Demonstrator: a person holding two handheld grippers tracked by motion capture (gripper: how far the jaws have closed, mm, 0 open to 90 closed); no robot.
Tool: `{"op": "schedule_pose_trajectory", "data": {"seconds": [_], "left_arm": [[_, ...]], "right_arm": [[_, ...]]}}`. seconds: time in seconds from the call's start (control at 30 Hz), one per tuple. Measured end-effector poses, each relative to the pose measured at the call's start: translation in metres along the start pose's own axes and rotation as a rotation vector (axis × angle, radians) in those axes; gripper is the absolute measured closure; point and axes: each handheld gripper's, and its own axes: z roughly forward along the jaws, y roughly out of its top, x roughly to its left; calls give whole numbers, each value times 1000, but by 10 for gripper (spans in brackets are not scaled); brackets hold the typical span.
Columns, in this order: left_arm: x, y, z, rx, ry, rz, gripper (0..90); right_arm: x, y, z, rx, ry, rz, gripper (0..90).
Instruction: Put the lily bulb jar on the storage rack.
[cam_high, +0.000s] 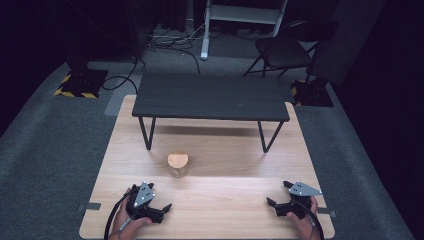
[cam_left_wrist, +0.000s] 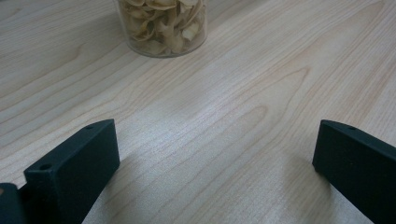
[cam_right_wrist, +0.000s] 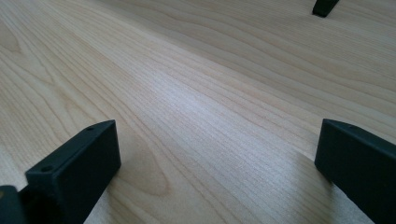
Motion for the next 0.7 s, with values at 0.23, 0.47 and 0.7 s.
{"op": "schedule_pose_trajectory", "data": {"seconds": [0.23,0.47,0.7], "left_arm": [[1,0,0,-1,-1,1,4],[2,11,0,32,7,12,9],[15,24,-6,-59,-26,30,5]], "right_arm": [[0,0,0,0,0,2,0],[0,0,0,0,-1,1,0],[0,0,0,0,2,-1,0]]}}
